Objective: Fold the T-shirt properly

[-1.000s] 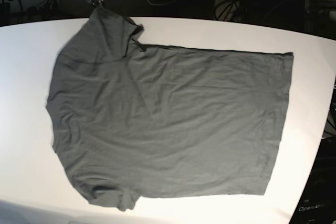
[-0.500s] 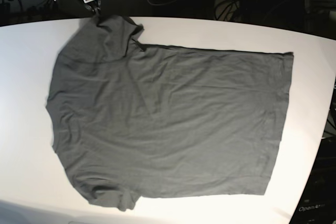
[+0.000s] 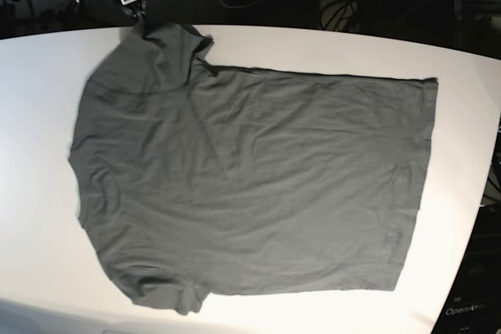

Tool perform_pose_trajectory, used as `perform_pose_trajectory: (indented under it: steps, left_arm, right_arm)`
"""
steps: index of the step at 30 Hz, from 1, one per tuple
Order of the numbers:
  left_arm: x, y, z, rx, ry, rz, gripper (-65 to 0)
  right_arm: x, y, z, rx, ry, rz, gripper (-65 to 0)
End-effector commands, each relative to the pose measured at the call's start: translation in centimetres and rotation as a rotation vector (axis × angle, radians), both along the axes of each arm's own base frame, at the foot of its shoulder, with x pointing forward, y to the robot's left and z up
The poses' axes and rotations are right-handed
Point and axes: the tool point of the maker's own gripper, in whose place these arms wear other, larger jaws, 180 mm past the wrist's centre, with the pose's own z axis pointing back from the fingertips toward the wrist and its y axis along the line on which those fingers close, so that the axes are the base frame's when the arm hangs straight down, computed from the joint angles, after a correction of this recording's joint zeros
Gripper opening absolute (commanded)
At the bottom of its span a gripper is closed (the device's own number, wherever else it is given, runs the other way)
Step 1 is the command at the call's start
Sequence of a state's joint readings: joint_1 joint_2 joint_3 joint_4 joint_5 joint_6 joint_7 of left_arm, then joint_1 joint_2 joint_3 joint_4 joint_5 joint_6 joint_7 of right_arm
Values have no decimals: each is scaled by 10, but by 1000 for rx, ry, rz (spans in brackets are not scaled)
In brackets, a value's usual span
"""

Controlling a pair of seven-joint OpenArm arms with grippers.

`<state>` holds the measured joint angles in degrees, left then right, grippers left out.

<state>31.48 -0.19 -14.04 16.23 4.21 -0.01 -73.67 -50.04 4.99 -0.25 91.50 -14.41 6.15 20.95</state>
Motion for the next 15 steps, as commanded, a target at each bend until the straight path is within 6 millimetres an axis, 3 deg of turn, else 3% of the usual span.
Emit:
perform_pose_trajectory:
  steps: [1,4,8,11,15]
  left_arm:
    - [-12,-3,12,2,-22,2,-639]
    - [-15,-7,41,15,-98,0,-639]
    - [-3,-3,88,55,-221,-13,-639]
    - [14,5,111,78,-253,-20,-639]
    - [55,40,144,82,-283,33,-639]
  right_arm:
    - [-1,-3,6,-3,-20,8,-646]
    - [-1,-3,6,-4,-19,13,-646]
    - [-1,-5,6,-9,-19,21,-646]
    - [-1,-7,6,-14,-19,29,-646]
    - [2,-7,7,-16,-25,28,-646]
